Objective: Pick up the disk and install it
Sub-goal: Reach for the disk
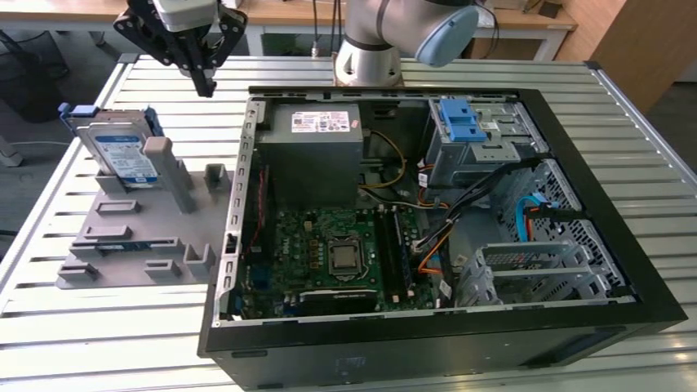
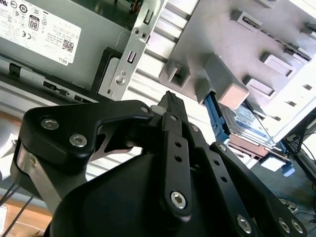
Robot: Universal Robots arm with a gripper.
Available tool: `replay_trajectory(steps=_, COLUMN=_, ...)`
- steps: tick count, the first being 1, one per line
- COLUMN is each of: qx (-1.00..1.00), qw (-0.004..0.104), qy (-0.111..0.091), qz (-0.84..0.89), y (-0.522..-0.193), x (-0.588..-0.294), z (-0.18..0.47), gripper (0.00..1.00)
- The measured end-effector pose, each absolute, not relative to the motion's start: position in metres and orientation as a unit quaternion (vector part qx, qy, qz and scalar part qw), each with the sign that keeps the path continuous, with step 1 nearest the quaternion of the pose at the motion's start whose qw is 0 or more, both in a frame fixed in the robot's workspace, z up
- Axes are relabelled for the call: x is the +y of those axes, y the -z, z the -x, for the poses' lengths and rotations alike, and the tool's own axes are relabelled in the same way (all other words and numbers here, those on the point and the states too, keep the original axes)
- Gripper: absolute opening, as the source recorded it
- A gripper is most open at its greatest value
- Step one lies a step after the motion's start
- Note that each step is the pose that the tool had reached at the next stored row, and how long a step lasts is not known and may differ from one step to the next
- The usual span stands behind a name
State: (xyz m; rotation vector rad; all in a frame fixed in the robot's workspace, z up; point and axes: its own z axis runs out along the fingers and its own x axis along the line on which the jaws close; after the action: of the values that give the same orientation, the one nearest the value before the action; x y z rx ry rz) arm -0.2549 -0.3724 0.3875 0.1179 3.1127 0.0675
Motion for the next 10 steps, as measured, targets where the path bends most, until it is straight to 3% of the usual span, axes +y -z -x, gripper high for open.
replay_trajectory(steps=10, qx=0.999, qw=0.012, qy=-0.022, qz=-0.038, y=-0.3872, x=-0.3724, z=0.255, gripper=0.11)
